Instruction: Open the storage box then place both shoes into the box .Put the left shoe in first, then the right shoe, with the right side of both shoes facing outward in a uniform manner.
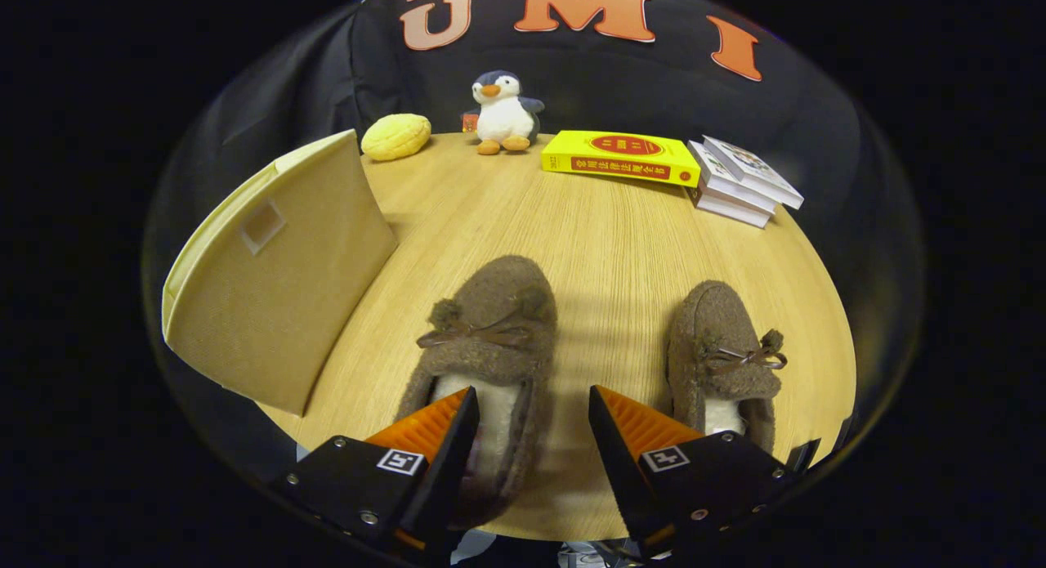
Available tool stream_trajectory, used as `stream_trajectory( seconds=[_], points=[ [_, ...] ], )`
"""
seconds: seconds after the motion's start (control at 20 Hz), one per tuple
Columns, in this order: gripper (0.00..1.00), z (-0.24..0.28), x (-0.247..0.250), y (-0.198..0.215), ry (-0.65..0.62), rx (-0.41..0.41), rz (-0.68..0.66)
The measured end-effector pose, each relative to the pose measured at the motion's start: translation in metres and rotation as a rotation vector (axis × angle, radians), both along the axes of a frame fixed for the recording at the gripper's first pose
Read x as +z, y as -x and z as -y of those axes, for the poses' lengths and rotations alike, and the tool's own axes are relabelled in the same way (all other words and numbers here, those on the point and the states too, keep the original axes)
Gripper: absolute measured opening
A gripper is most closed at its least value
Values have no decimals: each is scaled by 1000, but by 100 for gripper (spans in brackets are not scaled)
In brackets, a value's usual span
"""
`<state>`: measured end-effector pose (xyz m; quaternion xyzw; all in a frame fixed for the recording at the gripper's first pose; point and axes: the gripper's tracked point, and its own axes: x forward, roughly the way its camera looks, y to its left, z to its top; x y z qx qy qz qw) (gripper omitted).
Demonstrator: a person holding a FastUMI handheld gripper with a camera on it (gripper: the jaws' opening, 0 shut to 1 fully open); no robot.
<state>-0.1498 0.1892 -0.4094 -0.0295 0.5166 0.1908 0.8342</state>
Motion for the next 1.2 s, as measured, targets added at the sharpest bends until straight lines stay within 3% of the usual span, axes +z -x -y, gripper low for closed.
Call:
stream_trajectory(
  seconds=[0.2, 0.45, 0.5, 0.55, 0.6, 0.9, 1.2],
  points=[
    [70, -15, -9, -15, -55, -12, 2],
    [29, -21, -21, -31, -43, -48, 4],
    [25, -19, -21, -33, -42, -63, -4],
    [12, -17, -21, -34, -37, -80, -20],
    [7, -15, -19, -33, -39, -92, -41],
    [5, -23, 54, -51, -78, -121, -26],
    [5, -81, 152, -70, -166, -102, -20]
  ],
)
